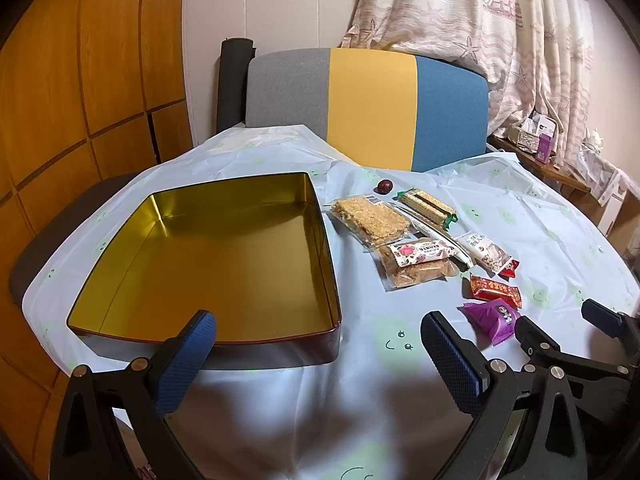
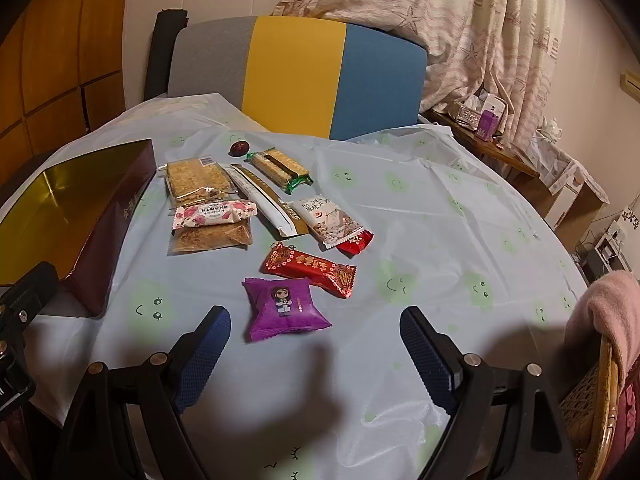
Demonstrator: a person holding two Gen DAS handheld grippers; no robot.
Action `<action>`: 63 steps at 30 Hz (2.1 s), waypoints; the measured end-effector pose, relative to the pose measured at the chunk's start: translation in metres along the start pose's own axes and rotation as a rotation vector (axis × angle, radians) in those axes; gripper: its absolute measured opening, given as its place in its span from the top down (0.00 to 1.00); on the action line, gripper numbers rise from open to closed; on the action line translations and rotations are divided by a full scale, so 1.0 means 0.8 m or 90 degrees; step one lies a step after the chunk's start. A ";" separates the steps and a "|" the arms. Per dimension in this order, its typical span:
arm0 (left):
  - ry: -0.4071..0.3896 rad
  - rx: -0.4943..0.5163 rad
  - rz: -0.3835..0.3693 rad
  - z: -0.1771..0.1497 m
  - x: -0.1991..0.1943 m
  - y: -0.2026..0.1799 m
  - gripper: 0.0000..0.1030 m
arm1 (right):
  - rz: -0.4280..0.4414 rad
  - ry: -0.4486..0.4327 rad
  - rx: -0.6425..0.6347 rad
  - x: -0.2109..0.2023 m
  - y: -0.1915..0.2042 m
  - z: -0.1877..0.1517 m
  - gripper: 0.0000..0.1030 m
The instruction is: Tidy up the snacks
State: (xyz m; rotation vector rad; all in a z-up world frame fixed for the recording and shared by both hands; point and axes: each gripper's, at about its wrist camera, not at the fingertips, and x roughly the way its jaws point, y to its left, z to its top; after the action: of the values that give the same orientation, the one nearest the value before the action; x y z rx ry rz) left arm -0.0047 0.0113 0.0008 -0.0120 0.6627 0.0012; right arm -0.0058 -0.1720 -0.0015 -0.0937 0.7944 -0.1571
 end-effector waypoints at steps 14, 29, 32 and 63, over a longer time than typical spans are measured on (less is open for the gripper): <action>0.000 -0.001 -0.004 -0.001 -0.001 0.002 0.00 | -0.004 -0.006 -0.001 -0.002 -0.001 0.001 0.14; 0.001 0.001 -0.013 0.000 -0.003 0.003 0.00 | -0.001 -0.014 -0.008 -0.005 -0.002 0.004 0.14; 0.002 0.005 -0.031 0.001 -0.003 0.003 0.00 | 0.001 -0.013 -0.007 -0.004 -0.004 0.004 0.14; 0.090 0.146 -0.200 0.007 0.036 -0.073 0.18 | 0.125 0.074 0.060 0.097 -0.155 0.114 0.26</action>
State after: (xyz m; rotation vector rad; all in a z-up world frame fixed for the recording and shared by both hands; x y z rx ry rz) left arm 0.0215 -0.0469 -0.0120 0.1053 0.7930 -0.3809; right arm 0.1001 -0.3052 0.0248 0.0830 0.9059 -0.0144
